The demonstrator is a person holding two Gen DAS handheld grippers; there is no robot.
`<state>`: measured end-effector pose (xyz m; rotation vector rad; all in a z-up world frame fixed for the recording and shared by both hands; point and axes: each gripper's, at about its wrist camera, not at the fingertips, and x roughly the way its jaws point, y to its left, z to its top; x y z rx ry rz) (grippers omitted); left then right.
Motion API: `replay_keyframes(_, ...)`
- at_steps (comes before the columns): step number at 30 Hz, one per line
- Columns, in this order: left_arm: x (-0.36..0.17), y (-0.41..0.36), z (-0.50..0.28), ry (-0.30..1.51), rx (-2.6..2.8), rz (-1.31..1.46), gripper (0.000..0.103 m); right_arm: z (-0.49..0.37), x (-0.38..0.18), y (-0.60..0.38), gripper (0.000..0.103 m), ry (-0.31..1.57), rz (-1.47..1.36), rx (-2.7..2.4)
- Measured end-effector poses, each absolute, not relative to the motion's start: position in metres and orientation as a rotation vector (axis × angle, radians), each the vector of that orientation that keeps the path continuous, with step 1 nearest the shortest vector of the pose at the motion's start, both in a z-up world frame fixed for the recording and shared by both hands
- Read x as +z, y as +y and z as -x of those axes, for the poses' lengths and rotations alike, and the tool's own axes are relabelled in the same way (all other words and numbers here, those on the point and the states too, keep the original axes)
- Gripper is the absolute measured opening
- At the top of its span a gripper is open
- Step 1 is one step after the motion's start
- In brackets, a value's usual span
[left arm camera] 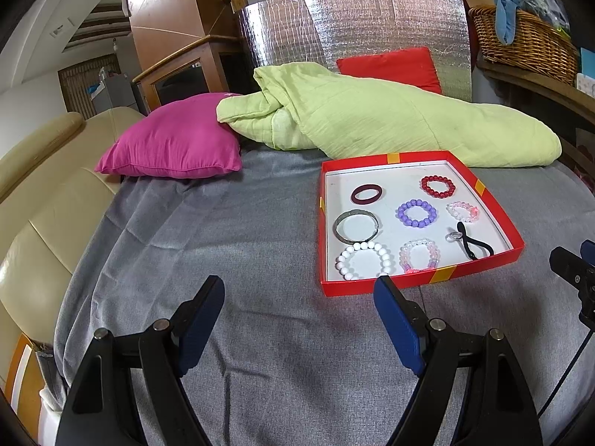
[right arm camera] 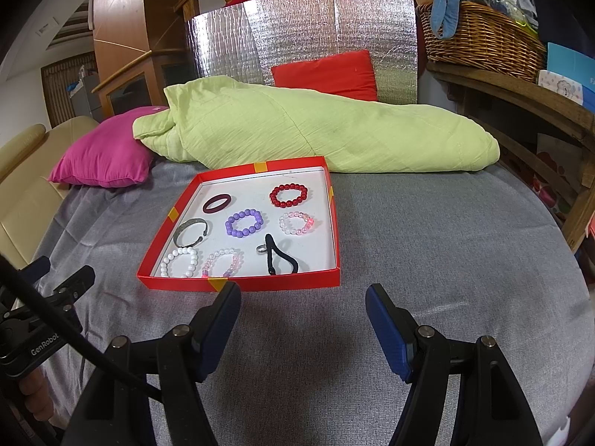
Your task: Organize jewelry
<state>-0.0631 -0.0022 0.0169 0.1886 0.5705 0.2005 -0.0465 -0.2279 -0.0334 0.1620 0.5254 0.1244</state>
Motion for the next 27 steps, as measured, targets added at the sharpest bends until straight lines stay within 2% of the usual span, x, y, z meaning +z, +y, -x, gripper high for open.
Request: replay_keyframes(27,0.0175,-0.0025,0.0637,0.570,0.198,-0.192,0.083,0.0438,-0.0373,-0.2273,0.073,0.538,-0.153,0.125)
